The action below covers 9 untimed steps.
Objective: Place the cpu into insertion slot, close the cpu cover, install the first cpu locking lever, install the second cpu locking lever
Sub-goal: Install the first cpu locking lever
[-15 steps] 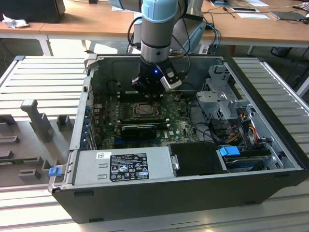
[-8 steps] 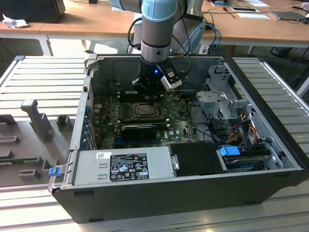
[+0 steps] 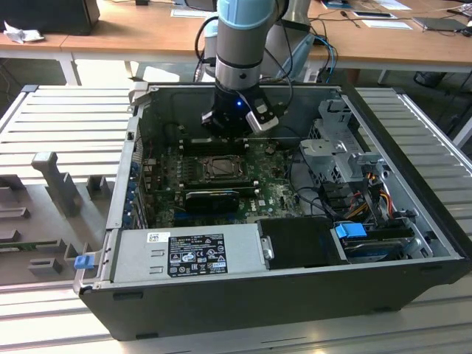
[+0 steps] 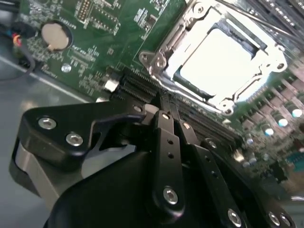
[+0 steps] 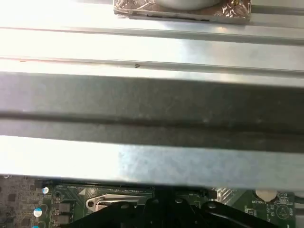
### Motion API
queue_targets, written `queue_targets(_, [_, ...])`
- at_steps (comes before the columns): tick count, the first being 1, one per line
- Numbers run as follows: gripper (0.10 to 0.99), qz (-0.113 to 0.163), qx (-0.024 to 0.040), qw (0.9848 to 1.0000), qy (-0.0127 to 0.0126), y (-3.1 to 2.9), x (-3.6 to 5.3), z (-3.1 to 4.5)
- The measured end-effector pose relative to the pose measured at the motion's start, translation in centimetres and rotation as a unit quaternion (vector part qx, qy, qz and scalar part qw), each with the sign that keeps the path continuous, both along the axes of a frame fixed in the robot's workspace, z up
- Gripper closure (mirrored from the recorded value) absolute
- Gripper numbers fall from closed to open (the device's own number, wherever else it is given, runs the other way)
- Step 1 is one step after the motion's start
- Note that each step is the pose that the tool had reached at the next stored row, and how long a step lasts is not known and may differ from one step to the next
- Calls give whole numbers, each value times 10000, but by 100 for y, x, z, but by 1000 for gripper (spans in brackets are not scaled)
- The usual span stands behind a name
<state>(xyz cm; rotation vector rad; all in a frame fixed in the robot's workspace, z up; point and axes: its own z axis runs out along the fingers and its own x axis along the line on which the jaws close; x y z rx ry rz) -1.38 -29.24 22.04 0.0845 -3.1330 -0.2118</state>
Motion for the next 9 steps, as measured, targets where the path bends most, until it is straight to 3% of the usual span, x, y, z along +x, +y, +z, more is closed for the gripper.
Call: queue_targets(9, [980,0,-1,10000,0,-42,0,23])
